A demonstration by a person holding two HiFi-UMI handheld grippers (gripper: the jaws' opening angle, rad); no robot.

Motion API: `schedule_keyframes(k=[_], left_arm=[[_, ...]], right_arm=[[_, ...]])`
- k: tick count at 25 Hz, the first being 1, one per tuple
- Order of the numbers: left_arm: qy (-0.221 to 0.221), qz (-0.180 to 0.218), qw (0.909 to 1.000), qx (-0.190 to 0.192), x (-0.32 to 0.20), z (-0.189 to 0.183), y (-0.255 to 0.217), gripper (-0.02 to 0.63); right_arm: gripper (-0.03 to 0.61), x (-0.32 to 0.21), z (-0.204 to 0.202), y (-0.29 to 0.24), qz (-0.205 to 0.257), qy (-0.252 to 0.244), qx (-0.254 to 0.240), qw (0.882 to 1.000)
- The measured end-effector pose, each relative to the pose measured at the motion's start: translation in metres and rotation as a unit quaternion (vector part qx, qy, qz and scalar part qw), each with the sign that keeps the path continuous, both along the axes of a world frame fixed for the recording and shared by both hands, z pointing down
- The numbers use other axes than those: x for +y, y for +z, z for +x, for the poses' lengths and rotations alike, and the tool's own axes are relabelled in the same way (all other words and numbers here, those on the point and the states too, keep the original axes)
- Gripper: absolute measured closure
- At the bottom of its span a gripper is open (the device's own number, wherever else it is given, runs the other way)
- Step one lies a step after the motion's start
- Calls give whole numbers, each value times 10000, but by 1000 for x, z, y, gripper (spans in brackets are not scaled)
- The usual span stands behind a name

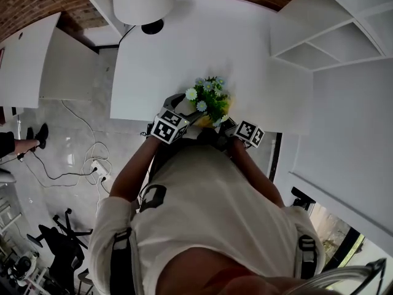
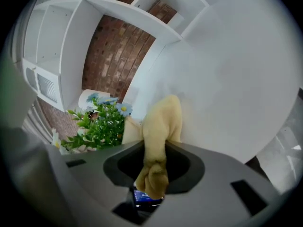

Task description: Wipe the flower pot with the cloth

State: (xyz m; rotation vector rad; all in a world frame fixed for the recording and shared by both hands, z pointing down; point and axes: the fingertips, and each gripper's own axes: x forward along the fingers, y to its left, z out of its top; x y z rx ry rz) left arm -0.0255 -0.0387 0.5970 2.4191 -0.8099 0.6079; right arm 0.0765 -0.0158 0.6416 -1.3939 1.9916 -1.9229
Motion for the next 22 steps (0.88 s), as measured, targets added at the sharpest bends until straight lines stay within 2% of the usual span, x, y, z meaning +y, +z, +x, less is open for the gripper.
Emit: schedule_keyframes(k=[4, 6, 7, 9, 12, 14, 16, 18, 22], left_arm=[[1111, 318, 9930, -245, 0, 7, -6, 257], [1359, 492, 9874, -644, -3, 10, 4, 256], [1333, 590, 9858, -827, -6, 11, 7, 258], [991, 673, 9881, -964, -13, 10, 7, 258], [161, 625, 9940, -882, -22, 13, 5, 258], [-356, 565, 9941, -856, -25, 17, 6, 258], [-657, 544, 9925, -880, -25, 21, 7, 258], [-650, 495, 9926, -893, -24, 23, 8, 258], [-262, 235, 9968, -717, -22, 15, 1, 258]], right_arm=[[468, -14, -1, 0, -20, -123, -32, 9999], [469, -22, -2, -4, -6, -141, -156, 9998], [468, -26, -3, -7, 17, -146, -214, 9997], [468, -34, -4, -16, 98, -162, -285, 9994], [468, -46, -4, -33, 256, -185, -384, 9988], [469, -50, -5, -42, 321, -200, -479, 9981], [468, -48, -4, -39, 259, -259, -498, 9981], [465, -44, -1, -24, 54, -295, -456, 9985], [465, -44, 6, 1, -175, -285, -342, 9989]])
